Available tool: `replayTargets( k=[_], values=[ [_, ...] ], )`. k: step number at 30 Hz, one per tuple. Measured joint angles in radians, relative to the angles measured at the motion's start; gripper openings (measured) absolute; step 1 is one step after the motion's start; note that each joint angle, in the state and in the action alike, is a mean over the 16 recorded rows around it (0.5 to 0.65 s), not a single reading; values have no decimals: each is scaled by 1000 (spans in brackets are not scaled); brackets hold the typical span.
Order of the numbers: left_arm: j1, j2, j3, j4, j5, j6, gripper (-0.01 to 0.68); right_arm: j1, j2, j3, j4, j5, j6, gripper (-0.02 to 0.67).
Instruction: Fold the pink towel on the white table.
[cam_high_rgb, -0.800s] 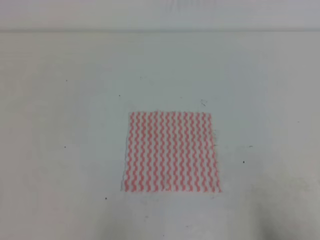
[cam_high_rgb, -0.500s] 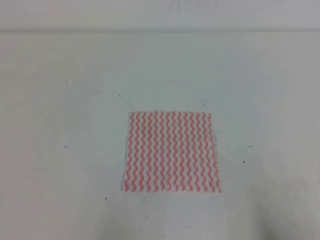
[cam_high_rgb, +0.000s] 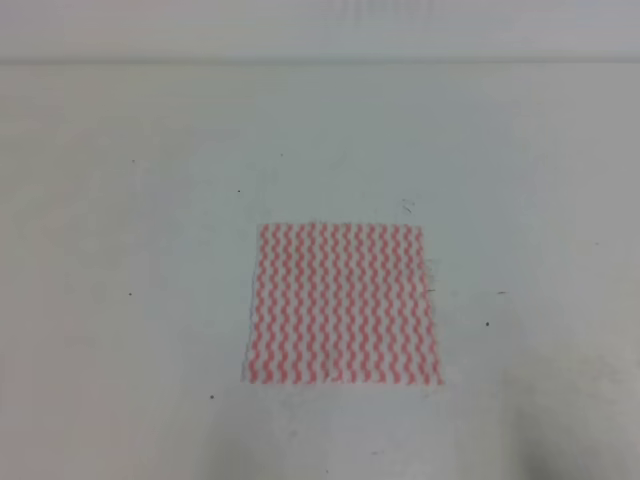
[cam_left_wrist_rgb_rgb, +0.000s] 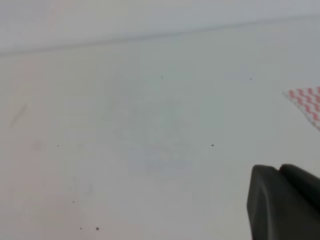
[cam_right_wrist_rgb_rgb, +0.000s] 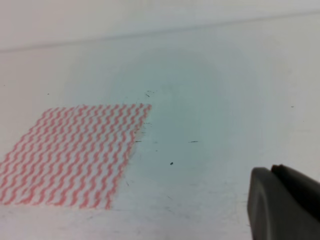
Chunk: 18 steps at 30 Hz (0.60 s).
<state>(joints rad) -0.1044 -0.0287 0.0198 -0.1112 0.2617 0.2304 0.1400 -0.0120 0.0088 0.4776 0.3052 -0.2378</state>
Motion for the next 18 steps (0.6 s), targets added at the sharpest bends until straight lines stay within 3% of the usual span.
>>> replayTargets(
  k=[10,18],
  values=[
    [0,10,-3,-130,-110,-40,-5,0,-8,7,53,-55,0,-18],
    [0,15,-8,-346,-231,-85,-5,0,-12,10,273,-177,0,-18]
  ],
)
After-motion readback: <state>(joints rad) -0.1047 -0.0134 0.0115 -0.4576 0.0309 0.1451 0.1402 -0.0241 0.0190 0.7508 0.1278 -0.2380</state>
